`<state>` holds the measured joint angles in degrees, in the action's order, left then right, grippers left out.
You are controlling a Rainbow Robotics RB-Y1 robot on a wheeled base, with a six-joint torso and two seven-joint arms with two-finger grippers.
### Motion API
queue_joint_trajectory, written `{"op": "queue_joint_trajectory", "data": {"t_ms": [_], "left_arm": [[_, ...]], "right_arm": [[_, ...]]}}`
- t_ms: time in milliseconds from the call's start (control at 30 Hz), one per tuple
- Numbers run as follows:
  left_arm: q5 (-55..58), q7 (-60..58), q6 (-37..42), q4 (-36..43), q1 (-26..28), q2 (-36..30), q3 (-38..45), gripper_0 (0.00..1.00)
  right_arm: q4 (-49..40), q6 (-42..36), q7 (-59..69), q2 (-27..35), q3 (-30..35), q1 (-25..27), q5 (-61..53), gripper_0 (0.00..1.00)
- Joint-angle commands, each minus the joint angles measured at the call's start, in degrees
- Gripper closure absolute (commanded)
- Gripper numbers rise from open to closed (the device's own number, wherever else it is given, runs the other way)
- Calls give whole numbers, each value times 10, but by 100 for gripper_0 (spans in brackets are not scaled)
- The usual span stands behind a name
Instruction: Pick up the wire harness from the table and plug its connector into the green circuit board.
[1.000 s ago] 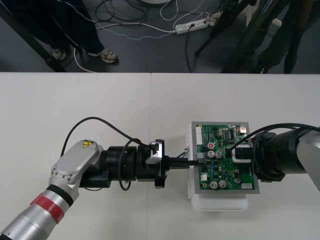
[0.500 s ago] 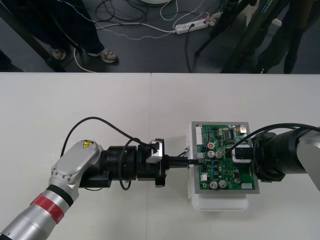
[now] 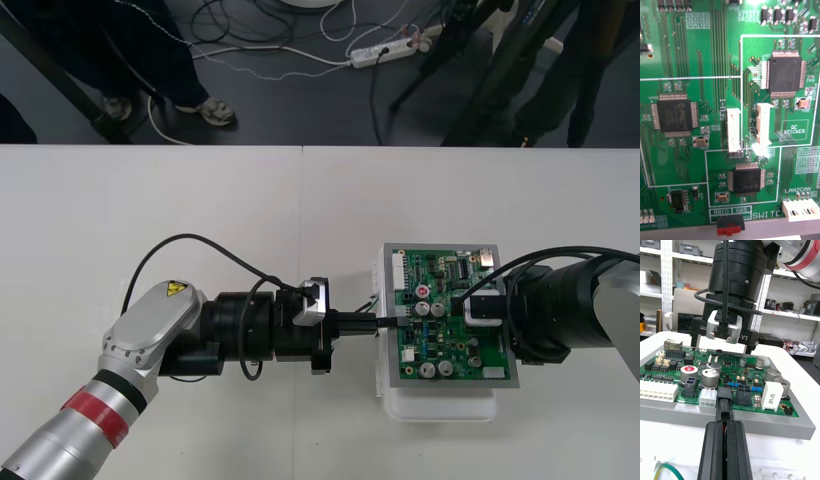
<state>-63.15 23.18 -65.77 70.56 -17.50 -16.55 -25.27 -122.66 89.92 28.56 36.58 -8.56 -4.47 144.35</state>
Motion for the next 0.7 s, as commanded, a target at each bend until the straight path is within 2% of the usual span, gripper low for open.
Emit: {"op": "queue_joint_trajectory", "data": {"t_ms": [33,700], "left_arm": [[16,41,20,7,-23,-1,-28,100],[27,52,14,9,-24,-1,-29,100]], "right_arm": [[-7,1,11,-8,-9,-4,-14,0],[-7,1,11,-8,-9,-4,-17,0]]}}
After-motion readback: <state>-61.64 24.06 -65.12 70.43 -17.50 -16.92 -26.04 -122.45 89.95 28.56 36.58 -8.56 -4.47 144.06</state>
